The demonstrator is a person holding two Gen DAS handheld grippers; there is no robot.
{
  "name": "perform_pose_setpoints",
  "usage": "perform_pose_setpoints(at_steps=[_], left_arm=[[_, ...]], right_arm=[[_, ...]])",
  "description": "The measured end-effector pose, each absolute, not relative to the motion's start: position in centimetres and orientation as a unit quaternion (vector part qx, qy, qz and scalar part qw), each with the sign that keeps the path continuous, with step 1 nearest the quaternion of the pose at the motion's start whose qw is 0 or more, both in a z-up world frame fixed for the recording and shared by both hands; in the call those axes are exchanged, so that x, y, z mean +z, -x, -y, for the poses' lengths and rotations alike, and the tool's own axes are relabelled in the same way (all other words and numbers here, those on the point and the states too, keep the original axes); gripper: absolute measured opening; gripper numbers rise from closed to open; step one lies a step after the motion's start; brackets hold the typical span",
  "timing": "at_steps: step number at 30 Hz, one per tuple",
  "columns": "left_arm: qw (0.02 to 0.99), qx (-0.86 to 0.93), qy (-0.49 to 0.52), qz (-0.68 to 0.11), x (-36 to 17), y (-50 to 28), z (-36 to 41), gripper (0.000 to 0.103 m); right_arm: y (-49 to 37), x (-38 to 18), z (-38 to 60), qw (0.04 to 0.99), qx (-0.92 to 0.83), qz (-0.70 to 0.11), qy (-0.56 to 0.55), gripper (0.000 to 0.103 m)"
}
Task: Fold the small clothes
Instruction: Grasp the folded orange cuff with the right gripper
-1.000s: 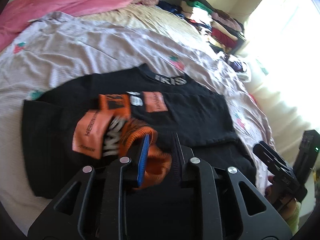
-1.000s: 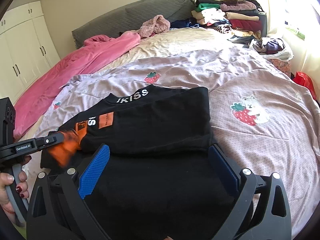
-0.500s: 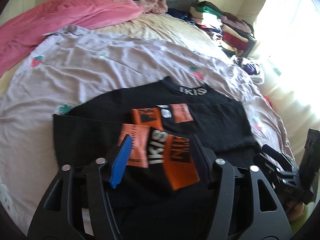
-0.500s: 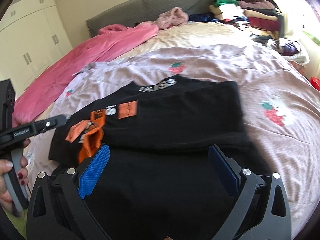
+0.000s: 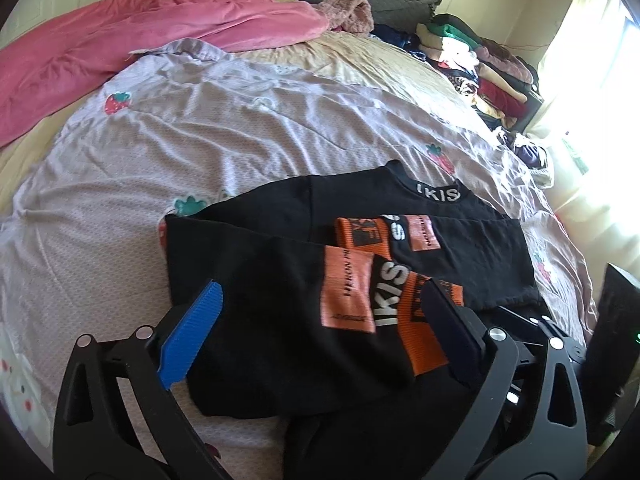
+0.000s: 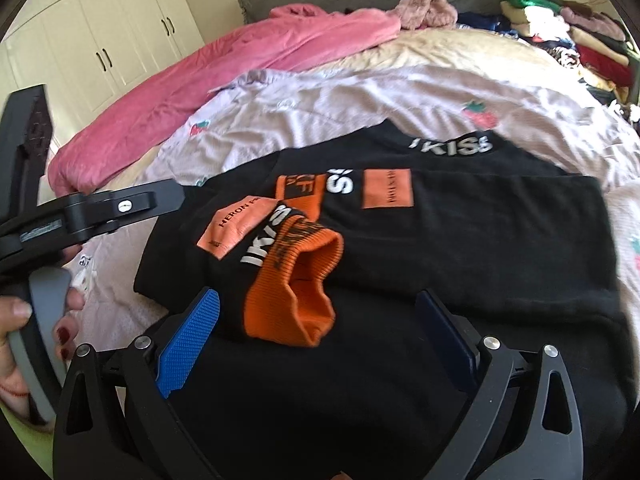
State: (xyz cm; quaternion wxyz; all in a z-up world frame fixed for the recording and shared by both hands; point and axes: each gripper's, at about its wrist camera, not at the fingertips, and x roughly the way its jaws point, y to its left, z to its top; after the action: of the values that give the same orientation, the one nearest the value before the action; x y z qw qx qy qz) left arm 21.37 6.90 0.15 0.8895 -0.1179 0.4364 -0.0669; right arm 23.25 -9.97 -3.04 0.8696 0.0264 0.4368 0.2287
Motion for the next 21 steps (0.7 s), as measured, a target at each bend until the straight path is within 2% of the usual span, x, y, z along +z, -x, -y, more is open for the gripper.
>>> perform_pose_setpoints(at_steps=[2,4,7,10,12,13,15,21], left_arm=[[0.89,-0.064,0.117,-0.437,0.0,-21.2,-7.3,0.093],[0.888,-0.066,0.12,-0.438,-0.1,-21.1,-7.6,0.093],[0.889,-0.07,0.122,-0.436,-0.1,-20.9,-7.9,0.093],[0.89,-0.069,0.119,-0.434,0.0,-20.7,-8.0,0.093],[0.89,-0.071,0.12,-0.434,0.0,-20.7,-8.0,0.093],[0.891,-0.069,0.118,-0.434,0.0,-20.7,-8.0,0.093],[0.891,-0.071,0.12,-0.431,0.2,-20.6,-8.0,0.093],[0.894,-0.073,0.129,-0.423,0.8,-20.0,-8.4,0.093]], right_arm=[[-23.9,-3.6,9.3,0.865,0.232,-0.444,-0.026,0.08],[-24.6,-4.1,8.8,0.861,0.23,-0.452,-0.031,0.079],[-25.0,-4.3,8.4,0.859,0.233,-0.454,-0.042,0.07],[-25.3,-4.3,7.8,0.856,0.241,-0.456,-0.039,0.056],[-25.6,-4.7,7.4,0.849,0.25,-0.464,-0.037,0.035],[-25.7,-4.8,7.2,0.847,0.254,-0.466,-0.036,0.03],[-25.7,-4.7,6.9,0.847,0.261,-0.463,-0.027,0.01],[-25.1,-1.8,7.8,0.865,0.274,-0.421,-0.015,0.006]])
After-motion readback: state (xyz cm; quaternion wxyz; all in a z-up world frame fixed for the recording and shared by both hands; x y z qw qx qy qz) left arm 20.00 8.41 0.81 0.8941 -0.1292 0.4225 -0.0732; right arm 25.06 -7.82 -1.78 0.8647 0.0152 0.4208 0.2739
